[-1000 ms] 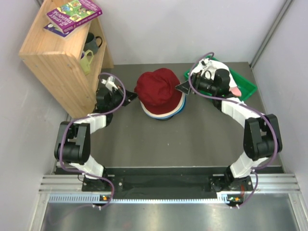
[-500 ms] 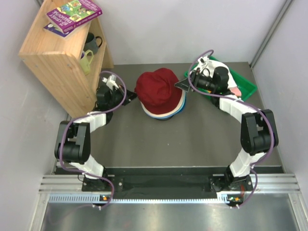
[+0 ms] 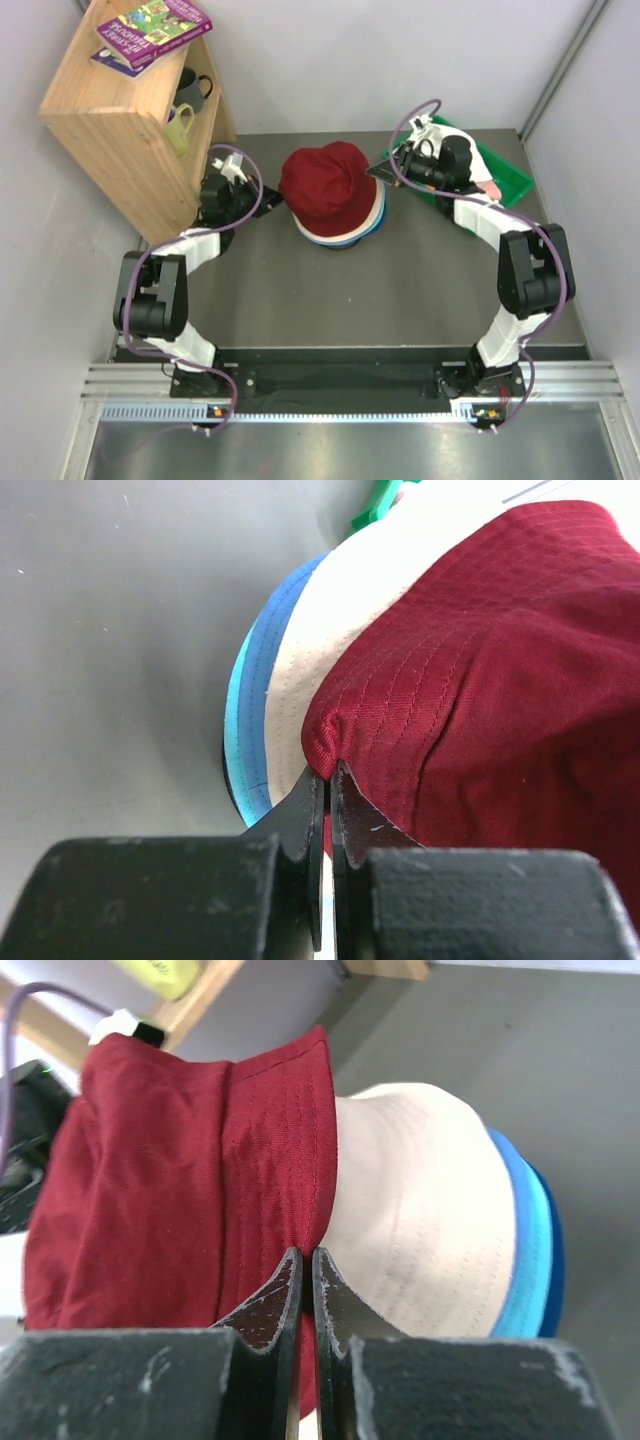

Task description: Stack the hats

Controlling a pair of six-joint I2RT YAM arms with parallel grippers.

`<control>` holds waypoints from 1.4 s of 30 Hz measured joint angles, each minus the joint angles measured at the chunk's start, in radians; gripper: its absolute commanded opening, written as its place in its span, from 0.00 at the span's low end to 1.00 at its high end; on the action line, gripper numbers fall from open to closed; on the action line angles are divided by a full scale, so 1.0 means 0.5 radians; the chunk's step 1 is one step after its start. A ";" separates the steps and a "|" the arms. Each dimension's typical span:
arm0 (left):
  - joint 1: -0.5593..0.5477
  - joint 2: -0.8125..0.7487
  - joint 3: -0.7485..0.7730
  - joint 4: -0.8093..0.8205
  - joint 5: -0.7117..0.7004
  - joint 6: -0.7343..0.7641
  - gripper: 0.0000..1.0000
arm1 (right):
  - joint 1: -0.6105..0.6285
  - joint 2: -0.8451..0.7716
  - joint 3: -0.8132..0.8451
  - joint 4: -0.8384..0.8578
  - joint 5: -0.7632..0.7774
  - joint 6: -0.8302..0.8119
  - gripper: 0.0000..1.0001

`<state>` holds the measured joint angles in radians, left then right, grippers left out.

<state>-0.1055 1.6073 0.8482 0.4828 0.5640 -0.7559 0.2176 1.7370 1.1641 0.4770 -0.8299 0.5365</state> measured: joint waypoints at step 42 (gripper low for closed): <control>-0.026 0.091 0.268 -0.400 -0.223 0.098 0.86 | 0.218 -0.537 -0.617 -0.538 1.038 -0.074 0.61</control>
<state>-0.1184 1.6527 0.9821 0.2829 0.4526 -0.7071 0.3267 1.4685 0.8555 0.2081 -0.3111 0.4995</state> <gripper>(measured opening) 0.835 0.296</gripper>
